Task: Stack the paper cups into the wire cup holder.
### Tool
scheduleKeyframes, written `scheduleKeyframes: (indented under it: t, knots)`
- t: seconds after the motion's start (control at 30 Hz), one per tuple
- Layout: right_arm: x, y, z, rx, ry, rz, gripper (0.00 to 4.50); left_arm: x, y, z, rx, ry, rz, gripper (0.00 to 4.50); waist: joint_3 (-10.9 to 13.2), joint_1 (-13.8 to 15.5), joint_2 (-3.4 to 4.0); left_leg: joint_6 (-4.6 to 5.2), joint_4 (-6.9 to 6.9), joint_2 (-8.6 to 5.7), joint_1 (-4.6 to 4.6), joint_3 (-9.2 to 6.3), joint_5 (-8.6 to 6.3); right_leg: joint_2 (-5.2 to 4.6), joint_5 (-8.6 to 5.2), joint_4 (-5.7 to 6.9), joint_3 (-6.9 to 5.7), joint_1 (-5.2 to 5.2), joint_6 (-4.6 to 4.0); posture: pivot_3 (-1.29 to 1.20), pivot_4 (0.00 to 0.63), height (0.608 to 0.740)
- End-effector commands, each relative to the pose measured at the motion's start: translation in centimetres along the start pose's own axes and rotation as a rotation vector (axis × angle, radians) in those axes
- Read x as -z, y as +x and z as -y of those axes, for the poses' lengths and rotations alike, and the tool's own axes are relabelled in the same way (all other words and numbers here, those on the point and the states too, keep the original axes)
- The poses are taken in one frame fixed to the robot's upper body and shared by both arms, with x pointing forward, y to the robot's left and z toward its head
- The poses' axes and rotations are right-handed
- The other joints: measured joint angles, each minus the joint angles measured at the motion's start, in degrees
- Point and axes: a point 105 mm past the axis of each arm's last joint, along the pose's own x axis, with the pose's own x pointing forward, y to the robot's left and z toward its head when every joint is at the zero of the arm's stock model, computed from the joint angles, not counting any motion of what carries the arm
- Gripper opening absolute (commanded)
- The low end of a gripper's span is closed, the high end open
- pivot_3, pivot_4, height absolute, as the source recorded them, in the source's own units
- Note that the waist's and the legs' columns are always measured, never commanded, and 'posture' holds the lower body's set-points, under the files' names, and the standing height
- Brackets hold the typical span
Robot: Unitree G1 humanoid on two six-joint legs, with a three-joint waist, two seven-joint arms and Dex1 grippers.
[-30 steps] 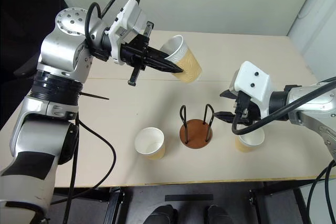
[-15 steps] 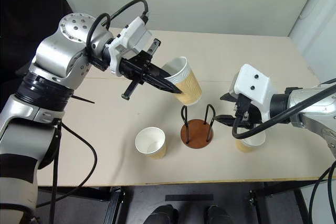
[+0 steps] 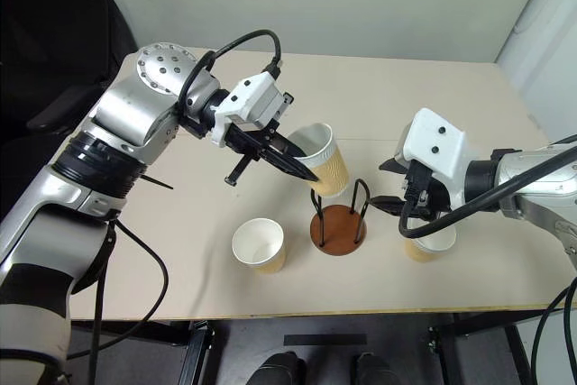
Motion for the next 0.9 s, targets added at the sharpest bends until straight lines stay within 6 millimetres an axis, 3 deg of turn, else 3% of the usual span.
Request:
scheduleKeyframes:
  t: [0.03, 0.37, 0.5, 0.8, 0.9]
  knots:
    - [-0.8, -0.8, 0.2, 0.037, -0.035, 0.018, 2.79, -0.2, 0.2, 0.2, 0.034, 0.042, 0.000, 0.03, 0.0, 0.0, 0.00, 0.00, 0.00, 0.00, 0.00, 0.00, 0.00, 0.00, 0.00, 0.00, 0.00, 0.00, 0.00, 0.00, 0.150, 0.740]
    - [-0.6, -0.8, 0.1, 0.047, -0.032, 0.013, 2.79, 0.5, 1.1, 0.5, 0.064, 0.045, 0.000, 0.03, 0.0, 0.0, 0.00, 0.00, 0.00, 0.00, 0.00, 0.01, 0.00, 0.01, 0.00, 0.00, 0.00, 0.00, 0.00, 0.00, 0.150, 0.740]
    - [-0.5, -0.8, 0.1, 0.047, -0.030, 0.010, 2.79, 0.2, 1.2, 0.4, 0.060, 0.053, 0.014, 1.03, 0.0, 0.0, 0.00, 0.00, 0.00, 0.00, 0.00, 0.01, 0.00, 0.00, 0.00, 0.00, 0.00, 0.00, 0.01, 0.00, 0.150, 0.740]
    - [-0.3, -0.9, 0.1, 0.046, -0.028, 0.004, 2.79, -0.7, 0.8, -0.9, -0.007, 0.068, 0.067, 4.36, 0.0, 0.1, 0.00, 0.00, 0.00, 0.00, 0.00, 0.02, 0.00, 0.00, 0.01, 0.01, 0.00, 0.00, 0.02, 0.00, 0.150, 0.740]
    - [-0.4, -0.9, 0.1, 0.050, -0.031, 0.005, 2.79, -1.3, 0.4, -1.4, -0.041, 0.055, 0.106, 4.48, 0.0, 0.1, 0.00, 0.00, 0.02, -0.01, 0.00, 0.02, 0.00, 0.00, 0.01, 0.00, 0.00, 0.01, 0.03, 0.00, 0.150, 0.740]
